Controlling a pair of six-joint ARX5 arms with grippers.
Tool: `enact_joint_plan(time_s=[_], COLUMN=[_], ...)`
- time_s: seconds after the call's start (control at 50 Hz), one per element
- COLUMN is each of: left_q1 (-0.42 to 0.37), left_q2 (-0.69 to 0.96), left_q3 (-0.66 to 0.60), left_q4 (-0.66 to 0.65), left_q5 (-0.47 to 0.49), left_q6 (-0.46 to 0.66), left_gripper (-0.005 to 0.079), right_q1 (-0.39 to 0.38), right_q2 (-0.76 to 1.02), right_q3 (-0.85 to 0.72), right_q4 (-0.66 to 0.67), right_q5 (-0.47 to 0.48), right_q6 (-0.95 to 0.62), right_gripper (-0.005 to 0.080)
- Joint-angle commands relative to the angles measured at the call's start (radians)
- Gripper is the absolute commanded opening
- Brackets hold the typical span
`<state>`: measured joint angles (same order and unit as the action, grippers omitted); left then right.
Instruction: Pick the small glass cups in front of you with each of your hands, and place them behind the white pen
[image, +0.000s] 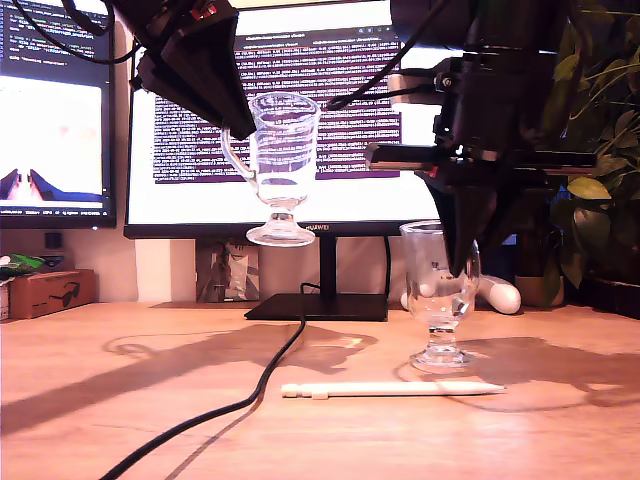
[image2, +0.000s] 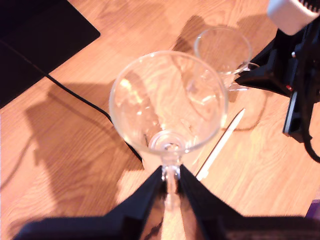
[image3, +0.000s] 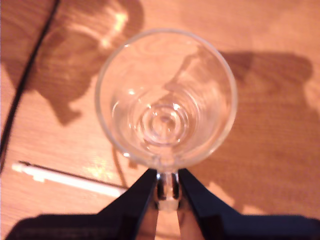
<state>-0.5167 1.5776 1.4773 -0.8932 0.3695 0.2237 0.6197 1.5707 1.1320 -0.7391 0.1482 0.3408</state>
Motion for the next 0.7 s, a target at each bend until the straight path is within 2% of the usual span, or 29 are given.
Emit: enact_joint_plan(time_s=[0.0,0.16,0.24,0.34,0.4,0.6,0.68], left_q1=[-0.002,-0.002,-0.002,-0.001,-0.001,-0.001,-0.001], left_q2=[-0.014,-0.014,-0.014,-0.014,-0.014,-0.014,-0.014], left_q3=[-0.013,-0.013,-0.013,-0.013,-0.013,-0.013,-0.013], left_q4=[0.024,0.027,0.027,0.028,0.029,0.027,0.031], left_q5=[0.009,0.016,0.016,0.016,0.016,0.016,0.018], left_q6=[0.011,0.012,0.012,0.013,0.013,0.013,0.016], left_gripper=[-0.0019,-0.0019,-0.0019,-0.0019,-0.0019,-0.0019,-0.0019], right_q1=[0.017,0.028,0.028,0.031,0.035,0.038,0.04], right_q2=[-0.026,-0.026,-0.026,-0.026,-0.026,-0.037,-0.071], right_q3=[-0.02,-0.02,-0.02,-0.02,-0.02,-0.019,-0.019], right_q4=[-0.011,-0.018,-0.027,-0.03,-0.031,-0.044,-0.044], right_q5=[-0.008,-0.008,-0.008,-0.009,-0.009,-0.009,-0.009], right_q6=[0.007,0.029,0.029,0.031,0.034,0.038,0.038], right_gripper=[-0.0013,0.0024,0.0092,0.0232,0.0283,0.0306,0.0347])
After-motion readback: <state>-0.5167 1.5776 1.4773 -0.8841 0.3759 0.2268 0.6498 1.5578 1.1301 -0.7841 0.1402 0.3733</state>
